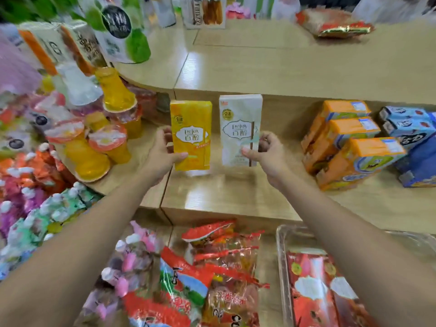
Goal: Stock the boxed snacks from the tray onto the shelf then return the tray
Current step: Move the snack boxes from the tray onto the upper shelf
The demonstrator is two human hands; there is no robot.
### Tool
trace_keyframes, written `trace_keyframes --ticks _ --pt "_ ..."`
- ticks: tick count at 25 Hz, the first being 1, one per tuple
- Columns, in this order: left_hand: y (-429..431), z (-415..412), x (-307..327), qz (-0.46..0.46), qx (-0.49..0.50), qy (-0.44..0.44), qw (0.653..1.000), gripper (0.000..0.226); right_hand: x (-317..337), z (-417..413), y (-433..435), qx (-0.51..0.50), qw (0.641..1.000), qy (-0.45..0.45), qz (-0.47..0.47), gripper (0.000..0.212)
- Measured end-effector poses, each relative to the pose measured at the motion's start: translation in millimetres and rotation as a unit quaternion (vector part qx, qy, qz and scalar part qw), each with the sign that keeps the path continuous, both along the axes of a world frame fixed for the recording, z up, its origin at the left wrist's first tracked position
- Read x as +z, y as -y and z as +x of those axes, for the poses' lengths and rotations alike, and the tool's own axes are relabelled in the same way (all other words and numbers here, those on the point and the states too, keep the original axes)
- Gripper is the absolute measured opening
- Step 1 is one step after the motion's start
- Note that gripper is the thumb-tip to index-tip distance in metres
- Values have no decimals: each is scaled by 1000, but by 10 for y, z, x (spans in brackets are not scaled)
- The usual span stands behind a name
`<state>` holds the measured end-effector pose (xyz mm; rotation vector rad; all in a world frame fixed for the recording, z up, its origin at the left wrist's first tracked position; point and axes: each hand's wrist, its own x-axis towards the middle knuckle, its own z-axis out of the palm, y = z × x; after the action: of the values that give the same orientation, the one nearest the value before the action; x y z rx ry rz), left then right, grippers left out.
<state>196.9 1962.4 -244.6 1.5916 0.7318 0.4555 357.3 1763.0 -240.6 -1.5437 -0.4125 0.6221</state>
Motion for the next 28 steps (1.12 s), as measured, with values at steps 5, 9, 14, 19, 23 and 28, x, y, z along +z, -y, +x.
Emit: trace_keyframes --ticks 5,9,14,19,23,28 --pt "-456 362 -105 34 0 33 999 62 -272 280 -495 -8 999 25 22 38" --pt "-696 528 -254 35 -13 26 999 60 -417 369 -758 -29 998 61 16 39" --pt "-756 656 -358 130 54 -7 990 63 -461 423 -960 -61 985 151 -61 36" --pt "-687 707 -371 192 93 -21 977 63 -471 380 -1076 -113 969 191 -111 39" --pt "-712 716 -375 225 141 -46 963 64 -476 363 -1148 -131 964 192 -130 45" --pt "-728 742 -373 256 150 -82 951 57 -473 353 -1181 -146 956 207 -149 40"
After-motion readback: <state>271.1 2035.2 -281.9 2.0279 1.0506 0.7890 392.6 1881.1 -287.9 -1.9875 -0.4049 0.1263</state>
